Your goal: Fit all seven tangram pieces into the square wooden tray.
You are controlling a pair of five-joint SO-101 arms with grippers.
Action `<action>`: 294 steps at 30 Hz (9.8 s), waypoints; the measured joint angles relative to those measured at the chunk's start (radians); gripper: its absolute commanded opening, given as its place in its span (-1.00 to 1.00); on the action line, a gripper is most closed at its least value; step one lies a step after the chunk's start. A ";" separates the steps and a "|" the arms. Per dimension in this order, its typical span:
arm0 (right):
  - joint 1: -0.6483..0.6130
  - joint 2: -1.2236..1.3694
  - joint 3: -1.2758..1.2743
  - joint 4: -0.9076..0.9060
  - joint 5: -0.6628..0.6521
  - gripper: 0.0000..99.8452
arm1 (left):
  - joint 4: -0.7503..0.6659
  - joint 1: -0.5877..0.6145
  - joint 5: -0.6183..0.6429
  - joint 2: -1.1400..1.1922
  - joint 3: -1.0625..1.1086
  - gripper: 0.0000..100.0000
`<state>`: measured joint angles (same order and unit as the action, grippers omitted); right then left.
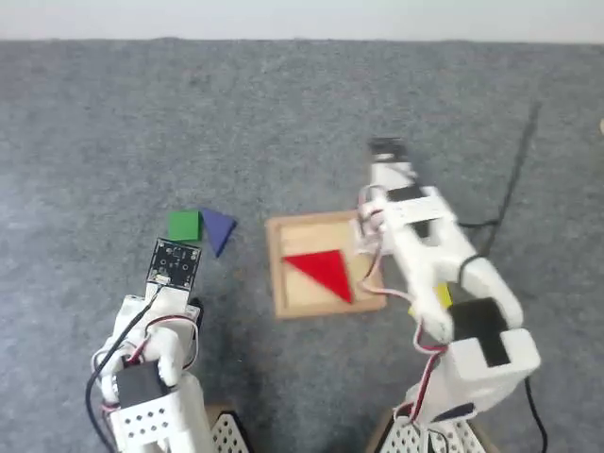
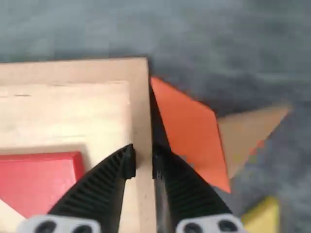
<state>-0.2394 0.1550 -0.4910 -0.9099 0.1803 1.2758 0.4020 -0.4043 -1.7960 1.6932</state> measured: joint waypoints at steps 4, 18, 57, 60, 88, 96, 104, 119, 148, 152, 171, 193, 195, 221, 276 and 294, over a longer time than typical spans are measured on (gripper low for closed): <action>0.040 0.000 0.000 -0.012 0.008 -0.99 | 0.000 0.000 0.000 0.000 0.000 -0.61; -0.055 -0.290 -0.146 -0.123 -0.160 -0.53 | 0.000 0.000 0.000 0.000 0.000 -0.61; -0.365 -0.351 -0.158 -0.037 -0.252 -0.53 | 0.000 0.000 0.000 0.000 0.000 -0.61; -0.344 -0.351 -0.158 -0.043 -0.252 -0.53 | 0.000 0.000 0.000 0.000 0.000 -0.61; -0.376 -0.258 -0.198 -0.012 -0.273 -0.53 | 0.000 0.000 0.000 0.000 0.000 -0.61; -0.384 -0.255 -0.249 0.109 -0.278 -0.53 | 0.000 0.000 0.000 0.000 0.000 -0.61; -0.250 -0.209 -0.242 0.115 -0.275 -0.53 | 0.000 0.002 0.000 0.000 0.000 -0.61; -0.226 -0.288 -0.353 0.238 -0.264 -0.53 | 0.000 0.000 0.000 0.000 0.000 -0.61; -0.226 -0.419 -0.491 0.341 -0.298 -0.53 | -0.229 -0.408 0.422 0.388 -0.506 -0.56; -0.226 -0.417 -0.493 0.370 -0.304 -0.53 | -0.278 -0.591 0.505 0.700 -0.611 -0.33; -0.132 -0.417 -0.493 0.373 -0.264 -0.53 | -0.635 -0.677 0.752 1.313 -0.548 -0.24; -0.250 -0.373 -0.453 0.325 -0.275 -0.53 | -0.600 -0.568 0.365 1.389 -0.548 -0.37; -0.247 -0.330 -0.411 0.304 -0.276 -0.53 | -0.582 -0.543 0.336 1.389 -0.548 -0.37; -0.262 -0.233 -0.285 0.199 -0.318 -0.53 | -0.609 -0.345 0.222 1.809 -0.948 -0.37; -0.261 -0.233 -0.281 0.206 -0.285 -0.53 | -0.583 -0.358 -0.014 1.645 -0.781 -0.38; -0.147 -0.218 -0.278 0.103 -0.394 -0.53 | -0.446 -0.285 0.333 1.089 -0.697 -0.38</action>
<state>-0.3867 -0.0629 -0.7687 -0.8071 -0.2140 0.8293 0.1166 -0.0713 -0.7066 0.9966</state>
